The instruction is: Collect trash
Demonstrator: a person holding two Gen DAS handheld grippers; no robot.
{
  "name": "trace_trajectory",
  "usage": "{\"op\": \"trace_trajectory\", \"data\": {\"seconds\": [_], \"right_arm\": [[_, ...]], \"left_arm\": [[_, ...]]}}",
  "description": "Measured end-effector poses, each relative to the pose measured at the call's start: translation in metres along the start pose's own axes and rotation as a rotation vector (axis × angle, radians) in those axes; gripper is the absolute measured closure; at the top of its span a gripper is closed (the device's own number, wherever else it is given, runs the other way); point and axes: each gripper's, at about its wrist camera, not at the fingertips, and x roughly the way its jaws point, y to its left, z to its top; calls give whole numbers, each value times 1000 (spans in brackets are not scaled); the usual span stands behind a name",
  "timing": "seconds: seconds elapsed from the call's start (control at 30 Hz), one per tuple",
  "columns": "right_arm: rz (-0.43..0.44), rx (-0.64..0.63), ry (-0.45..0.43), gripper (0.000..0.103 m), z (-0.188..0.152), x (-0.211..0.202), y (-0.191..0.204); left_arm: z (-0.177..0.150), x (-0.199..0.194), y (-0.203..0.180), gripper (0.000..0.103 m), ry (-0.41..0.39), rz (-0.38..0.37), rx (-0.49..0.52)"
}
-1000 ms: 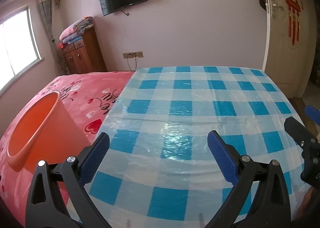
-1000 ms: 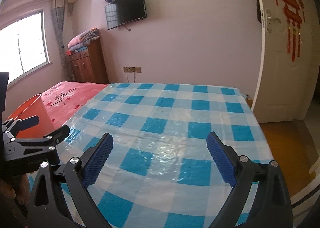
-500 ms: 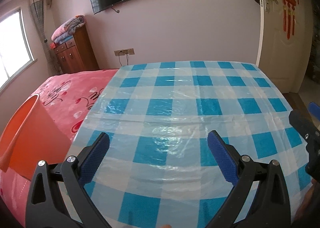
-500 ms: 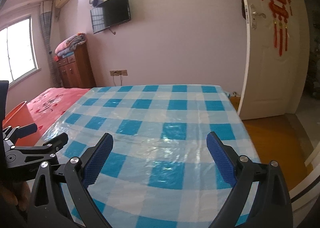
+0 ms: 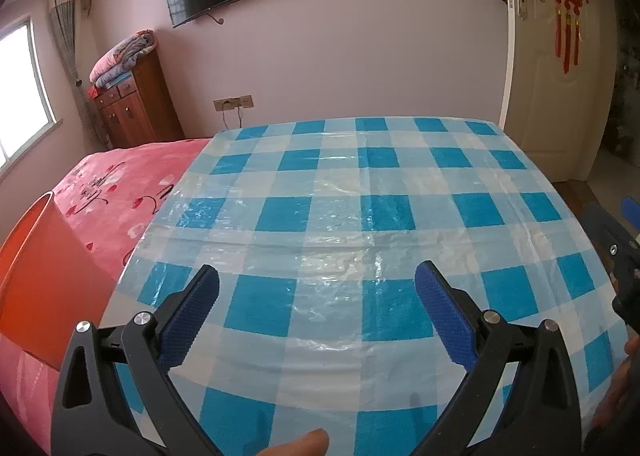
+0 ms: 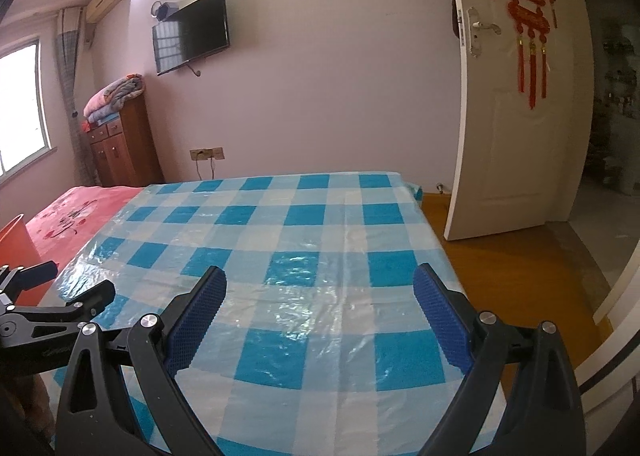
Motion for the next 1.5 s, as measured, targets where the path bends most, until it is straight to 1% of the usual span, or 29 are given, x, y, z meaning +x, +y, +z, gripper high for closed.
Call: {"op": "trace_trajectory", "data": {"seconds": [0.43,0.73,1.5], "right_arm": [[-39,-19,-18,10,-2,0,-7],[-41,-24,-19,10,-2,1,-8],[-32,-55,-7,8,-4,6,1]], "left_arm": [[1,-2,-4,4,-18,13,-18],[2,-3,-4,4,-29,22,-12],[0,-3,-6,4,-41,6,-8]]}}
